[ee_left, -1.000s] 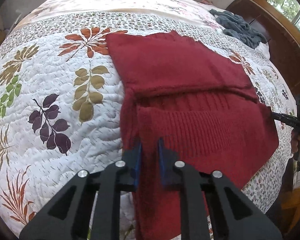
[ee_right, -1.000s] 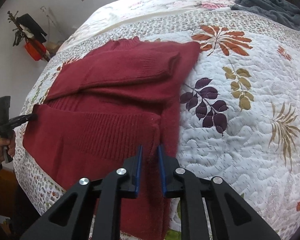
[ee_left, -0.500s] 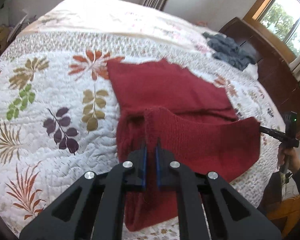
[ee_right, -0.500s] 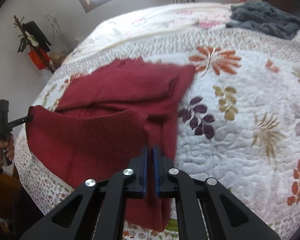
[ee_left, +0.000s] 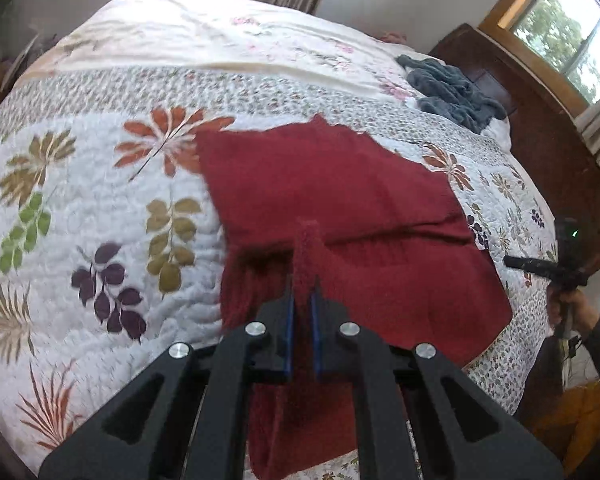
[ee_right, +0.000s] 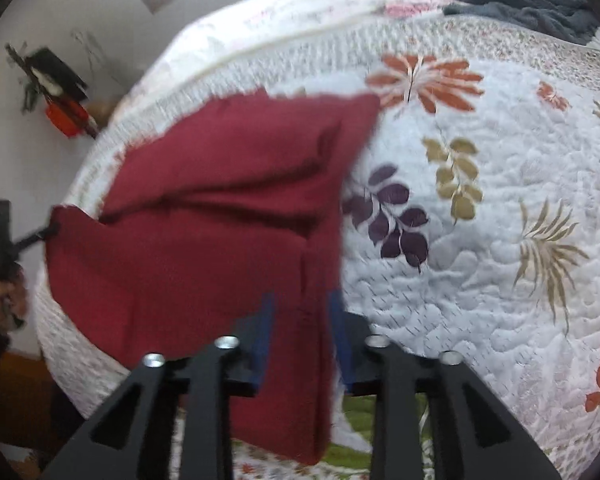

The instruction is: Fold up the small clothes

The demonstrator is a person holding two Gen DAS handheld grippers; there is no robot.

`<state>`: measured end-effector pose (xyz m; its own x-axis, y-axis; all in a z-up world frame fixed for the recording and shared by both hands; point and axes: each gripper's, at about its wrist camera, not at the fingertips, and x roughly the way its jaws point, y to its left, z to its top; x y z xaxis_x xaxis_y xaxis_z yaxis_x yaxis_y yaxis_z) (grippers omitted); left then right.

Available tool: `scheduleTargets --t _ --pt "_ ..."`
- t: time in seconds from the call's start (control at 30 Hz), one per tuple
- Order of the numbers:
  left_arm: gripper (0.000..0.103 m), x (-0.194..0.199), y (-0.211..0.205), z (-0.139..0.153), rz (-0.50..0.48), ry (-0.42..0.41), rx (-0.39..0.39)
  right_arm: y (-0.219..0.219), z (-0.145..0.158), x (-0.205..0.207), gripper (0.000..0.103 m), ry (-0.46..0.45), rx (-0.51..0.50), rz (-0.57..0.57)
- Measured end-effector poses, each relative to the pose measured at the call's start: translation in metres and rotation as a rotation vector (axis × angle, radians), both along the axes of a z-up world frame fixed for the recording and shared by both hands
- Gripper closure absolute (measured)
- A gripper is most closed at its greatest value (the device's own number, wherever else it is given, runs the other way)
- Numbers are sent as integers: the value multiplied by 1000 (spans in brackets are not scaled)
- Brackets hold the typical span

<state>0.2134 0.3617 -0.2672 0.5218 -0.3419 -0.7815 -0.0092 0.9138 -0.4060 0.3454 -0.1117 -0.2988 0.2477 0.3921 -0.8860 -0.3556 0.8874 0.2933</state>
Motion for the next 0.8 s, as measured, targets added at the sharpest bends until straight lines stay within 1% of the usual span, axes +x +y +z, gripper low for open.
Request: scheduleTargets --t 0.1,0.17,0.2,0.23,0.33,0.5,0.57,0.6,0.67,0.8 --pt "98 -5 4 -8 11 21 -2 9 -17 2 66 7 -32 28" --pt "98 -6 8 -13 15 34 -1 11 -20 1 66 -1 -31 36" --pt "98 -6 9 -15 18 39 -4 13 -20 1 71 4 -22 41" --pt "98 -6 11 -17 22 42 -9 14 -21 0 73 14 -16 51" --pt "98 -5 13 -22 29 49 -20 17 -19 -1 80 -2 -14 80" --pt "98 0 14 -31 32 70 -34 13 -24 6 79 18 -11 63" --pt "98 1 14 -33 37 77 -36 16 -24 8 81 23 -9 73" --pt "98 1 15 -33 38 75 -40 19 -22 7 88 15 -11 83" --pt "98 -2 14 -29 37 64 -37 22 -17 3 96 -5 -15 95" --pt "98 -12 12 -15 40 26 -31 23 2 -13 97 -93 -32 97"
